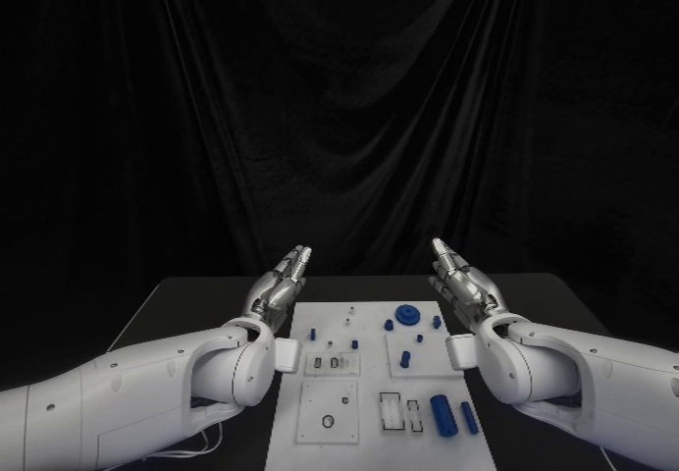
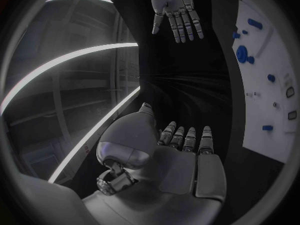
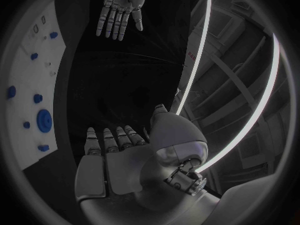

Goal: Assemble the parts on the task board

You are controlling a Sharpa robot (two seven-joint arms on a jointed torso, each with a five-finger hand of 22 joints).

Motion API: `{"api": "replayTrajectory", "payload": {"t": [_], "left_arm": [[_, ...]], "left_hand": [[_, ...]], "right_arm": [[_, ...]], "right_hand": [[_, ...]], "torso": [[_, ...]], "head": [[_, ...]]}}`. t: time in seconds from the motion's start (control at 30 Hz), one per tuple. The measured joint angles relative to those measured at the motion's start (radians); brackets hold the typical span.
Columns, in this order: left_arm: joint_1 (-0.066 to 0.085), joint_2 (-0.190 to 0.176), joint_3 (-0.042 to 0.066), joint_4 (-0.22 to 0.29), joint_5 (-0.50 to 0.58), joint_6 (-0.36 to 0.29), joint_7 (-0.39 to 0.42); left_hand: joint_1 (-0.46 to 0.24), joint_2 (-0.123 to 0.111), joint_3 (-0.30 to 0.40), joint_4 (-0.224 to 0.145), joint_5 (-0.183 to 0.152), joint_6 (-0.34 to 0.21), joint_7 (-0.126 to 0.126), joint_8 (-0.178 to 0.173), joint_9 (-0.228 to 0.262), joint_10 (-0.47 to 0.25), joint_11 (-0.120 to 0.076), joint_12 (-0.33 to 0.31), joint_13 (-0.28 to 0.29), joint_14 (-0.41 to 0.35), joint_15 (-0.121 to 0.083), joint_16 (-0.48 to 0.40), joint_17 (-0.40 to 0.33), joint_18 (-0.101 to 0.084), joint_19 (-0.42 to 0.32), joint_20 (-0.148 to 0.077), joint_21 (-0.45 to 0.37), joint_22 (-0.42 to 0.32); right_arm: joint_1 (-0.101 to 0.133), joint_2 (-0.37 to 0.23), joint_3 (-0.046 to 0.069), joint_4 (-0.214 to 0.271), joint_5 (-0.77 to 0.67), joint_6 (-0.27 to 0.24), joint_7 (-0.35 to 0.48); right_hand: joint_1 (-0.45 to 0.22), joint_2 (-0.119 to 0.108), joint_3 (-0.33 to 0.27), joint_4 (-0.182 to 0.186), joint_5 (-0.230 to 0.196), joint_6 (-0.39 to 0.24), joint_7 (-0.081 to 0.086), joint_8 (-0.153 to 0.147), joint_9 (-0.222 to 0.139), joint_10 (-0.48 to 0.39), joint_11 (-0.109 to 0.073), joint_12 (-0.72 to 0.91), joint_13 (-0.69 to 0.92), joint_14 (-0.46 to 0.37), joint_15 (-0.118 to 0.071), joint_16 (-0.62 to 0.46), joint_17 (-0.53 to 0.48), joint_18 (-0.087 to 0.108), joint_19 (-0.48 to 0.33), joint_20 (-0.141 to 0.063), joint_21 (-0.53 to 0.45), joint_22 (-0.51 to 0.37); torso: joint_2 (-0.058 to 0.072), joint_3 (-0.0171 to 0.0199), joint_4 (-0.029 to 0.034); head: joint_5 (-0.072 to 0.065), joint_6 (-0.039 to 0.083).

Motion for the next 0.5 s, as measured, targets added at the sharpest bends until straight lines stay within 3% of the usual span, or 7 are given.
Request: {"api": "replayTrajectory", "payload": {"t": [0.07,0.2,0.3,0.37,0.5], "left_arm": [[0.011,-0.002,-0.015,0.000,0.022,0.054,0.009],[0.034,-0.006,-0.053,0.000,0.076,0.185,0.032],[0.045,-0.008,-0.068,0.000,0.105,0.254,0.045],[0.052,-0.009,-0.077,0.000,0.125,0.303,0.054],[0.061,-0.011,-0.091,0.000,0.159,0.386,0.072]], "left_hand": [[0.012,0.006,-0.002,0.003,0.002,0.007,0.007,0.004,0.001,0.001,0.001,0.000,0.000,0.002,0.008,0.000,0.000,0.000,0.001,0.013,0.000,0.000],[0.043,0.009,0.006,0.011,0.031,0.030,0.019,0.010,0.005,0.029,0.029,0.008,0.005,0.005,0.037,0.000,0.000,0.000,0.012,0.044,0.002,0.004],[0.070,0.008,0.013,0.015,0.068,0.055,0.030,0.016,0.009,0.055,0.054,0.032,0.015,0.018,0.053,0.013,0.002,0.000,0.033,0.065,0.021,0.017],[0.101,0.007,0.026,0.013,0.114,0.087,0.045,0.028,0.013,0.082,0.079,0.063,0.023,0.034,0.069,0.035,0.012,-0.001,0.056,0.087,0.041,0.028],[0.171,0.003,0.045,0.011,0.205,0.143,0.074,0.051,0.020,0.128,0.108,0.136,0.035,0.070,0.090,0.076,0.024,-0.001,0.108,0.108,0.072,0.043]], "right_arm": [[0.015,-0.004,-0.018,-0.002,0.016,0.053,-0.006],[0.050,-0.014,-0.064,-0.004,0.054,0.182,-0.023],[0.065,-0.018,-0.080,-0.005,0.074,0.249,-0.032],[0.074,-0.020,-0.090,-0.006,0.088,0.295,-0.038],[0.087,-0.024,-0.105,-0.007,0.112,0.375,-0.051]], "right_hand": [[0.010,0.006,-0.004,0.004,0.000,0.004,0.004,0.008,0.002,-0.001,0.015,0.000,0.000,-0.002,0.010,0.000,0.000,0.000,0.003,0.009,0.000,0.000],[0.035,0.009,-0.007,0.007,0.007,0.017,0.017,0.027,0.006,-0.001,0.057,0.000,0.000,-0.001,0.034,0.000,0.000,0.000,0.005,0.030,0.000,0.000],[0.050,0.006,-0.007,0.007,0.013,0.026,0.026,0.046,0.010,-0.001,0.082,0.000,0.000,-0.001,0.045,0.000,0.000,0.000,0.010,0.042,0.000,0.000],[0.067,0.009,-0.010,0.010,0.025,0.037,0.037,0.070,0.014,0.001,0.109,0.000,0.001,0.003,0.059,0.000,0.001,0.000,0.022,0.054,0.008,0.000],[0.101,0.006,-0.010,0.010,0.054,0.057,0.055,0.112,0.021,0.010,0.153,0.032,0.011,0.016,0.082,0.024,0.010,0.000,0.048,0.078,0.028,0.000]], "torso": [[0.000,0.0001,0.0000],[0.000,0.0002,0.0000],[0.000,0.0002,0.0001],[0.000,0.0002,0.0000],[0.000,0.0002,0.0000]], "head": [[0.000,0.000],[0.000,0.000],[0.000,0.000],[0.000,0.000],[0.000,0.000]]}}
